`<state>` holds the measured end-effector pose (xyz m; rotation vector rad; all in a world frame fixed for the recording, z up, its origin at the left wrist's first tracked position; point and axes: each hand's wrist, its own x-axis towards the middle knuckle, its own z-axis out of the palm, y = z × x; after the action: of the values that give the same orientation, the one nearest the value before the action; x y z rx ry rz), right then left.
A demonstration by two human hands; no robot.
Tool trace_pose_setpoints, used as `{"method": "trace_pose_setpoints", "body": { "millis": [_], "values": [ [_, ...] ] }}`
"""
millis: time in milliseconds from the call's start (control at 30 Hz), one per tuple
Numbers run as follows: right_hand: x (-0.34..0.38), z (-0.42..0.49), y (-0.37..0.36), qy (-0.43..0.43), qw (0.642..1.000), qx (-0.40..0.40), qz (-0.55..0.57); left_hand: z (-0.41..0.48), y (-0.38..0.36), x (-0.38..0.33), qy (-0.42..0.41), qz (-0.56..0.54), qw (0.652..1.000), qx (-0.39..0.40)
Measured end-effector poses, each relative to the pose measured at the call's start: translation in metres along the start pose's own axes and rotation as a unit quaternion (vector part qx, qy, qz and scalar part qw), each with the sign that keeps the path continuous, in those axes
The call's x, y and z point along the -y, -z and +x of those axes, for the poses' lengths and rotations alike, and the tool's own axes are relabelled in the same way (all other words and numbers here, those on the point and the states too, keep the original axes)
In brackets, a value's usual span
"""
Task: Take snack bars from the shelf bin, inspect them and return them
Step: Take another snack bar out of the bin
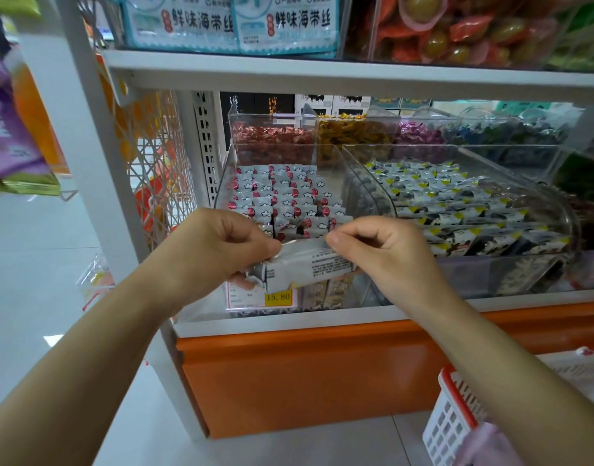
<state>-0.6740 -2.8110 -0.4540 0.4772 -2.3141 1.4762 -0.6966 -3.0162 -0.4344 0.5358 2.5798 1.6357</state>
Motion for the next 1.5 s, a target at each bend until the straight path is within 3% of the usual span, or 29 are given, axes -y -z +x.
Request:
{"method": "trace_pose_setpoints", "body": {
  "millis": [300,567,767,1033,1200,1300,1500],
  "values": [
    [0.002,0.002,0.002,-0.052,0.992,0.026,0.115,0.0,0.005,-0.004,-0.042,0.026,0.999,0.008],
    [-0.006,0.002,-0.001,-0.013,0.999,-0.044,-0.004,-0.001,-0.005,0.0,-0.013,-0.003,0.999,0.049],
    [-0.004,0.011,0.017,-0.121,0.984,0.085,0.102,0.0,-0.003,0.001,-0.037,0.017,0.998,0.047],
    [-0.009,0.015,0.031,-0.14,0.968,0.159,0.137,0.0,-0.008,0.002,-0.047,0.054,0.995,0.064],
    [-0.012,0.013,0.036,-0.138,0.961,0.181,0.156,-0.001,-0.01,0.0,-0.046,0.05,0.994,0.08],
    [-0.016,0.013,0.034,-0.13,0.968,0.154,0.147,-0.001,-0.01,0.002,-0.041,0.046,0.995,0.08],
    [-0.013,0.009,0.024,-0.092,0.975,0.144,0.144,0.003,-0.006,0.005,-0.032,0.048,0.998,-0.017]
  ]
}}
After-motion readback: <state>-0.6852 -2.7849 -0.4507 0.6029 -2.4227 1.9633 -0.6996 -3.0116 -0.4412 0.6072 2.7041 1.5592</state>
